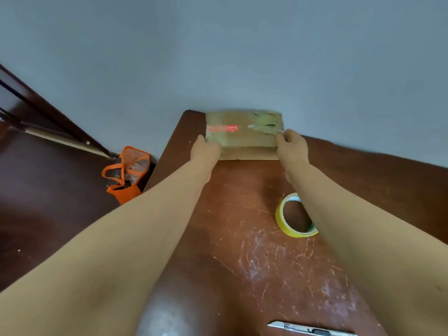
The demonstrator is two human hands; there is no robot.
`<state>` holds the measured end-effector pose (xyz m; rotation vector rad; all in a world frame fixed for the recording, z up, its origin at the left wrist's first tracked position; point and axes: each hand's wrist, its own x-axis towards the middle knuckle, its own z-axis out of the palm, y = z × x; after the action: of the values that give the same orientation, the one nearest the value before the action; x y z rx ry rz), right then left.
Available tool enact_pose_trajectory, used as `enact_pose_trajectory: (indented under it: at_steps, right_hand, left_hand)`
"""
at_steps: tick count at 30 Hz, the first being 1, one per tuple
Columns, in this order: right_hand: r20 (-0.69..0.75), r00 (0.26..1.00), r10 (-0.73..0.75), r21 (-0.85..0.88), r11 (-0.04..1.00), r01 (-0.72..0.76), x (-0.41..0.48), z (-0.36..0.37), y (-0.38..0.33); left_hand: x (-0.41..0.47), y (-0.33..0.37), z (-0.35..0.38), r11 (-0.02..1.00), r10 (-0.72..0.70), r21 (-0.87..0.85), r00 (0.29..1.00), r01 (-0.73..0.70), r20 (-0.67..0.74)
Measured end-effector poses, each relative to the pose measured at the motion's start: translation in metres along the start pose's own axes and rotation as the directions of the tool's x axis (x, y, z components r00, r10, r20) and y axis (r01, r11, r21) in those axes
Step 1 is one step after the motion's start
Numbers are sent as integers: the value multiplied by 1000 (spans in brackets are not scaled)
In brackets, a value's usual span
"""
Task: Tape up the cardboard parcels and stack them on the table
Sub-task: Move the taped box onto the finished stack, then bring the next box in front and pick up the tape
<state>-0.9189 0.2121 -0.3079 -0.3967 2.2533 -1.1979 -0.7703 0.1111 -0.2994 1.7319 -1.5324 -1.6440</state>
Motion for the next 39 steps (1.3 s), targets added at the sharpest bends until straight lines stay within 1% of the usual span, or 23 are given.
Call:
enact_pose_trajectory:
  at_steps: [2, 4, 6, 7, 10, 13, 15, 18, 22, 26, 29, 31, 32, 33, 34, 35, 36, 37, 39]
  right_hand:
    - [14, 1000, -27, -2, 1000, 27, -9, 4, 2]
    - [3, 998, -59, -24, 998, 59, -29, 9, 0]
    - [-14, 997, -71, -10, 997, 71, -56, 18, 1]
    - [-17, 997, -78, -2, 997, 78, -72, 24, 2]
    - [-33, 997, -65, -11, 998, 65, -127, 42, 11]
    - [-88, 996, -22, 23, 999, 24, -190, 60, 29]
    - [-133, 991, 7, 50, 999, -1, -230, 66, 43]
    - [-200, 978, 56, 85, 996, -40, -276, 62, 64]
    - [-258, 961, 99, 35, 995, -93, -309, 39, 89]
    - [-289, 949, 128, 39, 992, -123, -324, 18, 109]
    - [-239, 965, 109, 26, 994, -106, -322, 6, 118]
    - [-192, 977, 89, -16, 995, -94, -319, -2, 122]
    - [-191, 980, 51, -51, 997, -62, -317, -5, 123]
    - [-204, 979, -12, -101, 995, -9, -316, -7, 124]
    - [-210, 974, -86, -164, 985, 52, -315, -9, 124]
    - [-198, 967, -158, -226, 968, 111, -314, -11, 124]
    - [-163, 962, -217, -279, 946, 166, -313, -12, 123]
    - [-108, 958, -266, -323, 921, 220, -311, -13, 121]
    - [50, 937, -346, -439, 835, 332, -306, -14, 119]
  left_hand:
    - [-1, -6, -7, 1000, 6, 12, 1000, -6, -31]
    - [-5, -15, -22, 999, 11, 37, 998, -9, -65]
    - [-13, -28, -42, 998, 1, 67, 997, 5, -81]
    - [-17, -35, -54, 994, -4, 111, 997, 13, -80]
    - [-40, -61, -93, 941, -6, 338, 998, 28, -66]
    - [-72, -92, -127, 877, 48, 480, 998, -26, -33]
    - [-97, -113, -145, 845, 91, 530, 996, -75, -4]
    - [-130, -142, -160, 786, 160, 590, 982, -185, 95]
    - [-161, -169, -159, 759, 167, 590, 958, -275, 232]
    - [-183, -183, -148, 751, 149, 584, 940, -309, 306]
    - [-191, -189, -141, 745, 133, 593, 939, -305, 316]
    - [-196, -187, -138, 772, 137, 575, 954, -272, 267]
    - [-198, -185, -136, 762, 190, 581, 956, -287, 223]
    - [-201, -181, -134, 711, 282, 614, 939, -342, 197]
    - [-204, -177, -130, 615, 393, 663, 895, -427, 211]
    - [-206, -174, -124, 486, 488, 703, 828, -520, 275]
    - [-208, -171, -118, 361, 537, 713, 759, -601, 368]
    - [-210, -169, -112, 274, 534, 697, 708, -662, 463]
    - [-214, -169, -97, 180, 449, 652, 651, -737, 612]
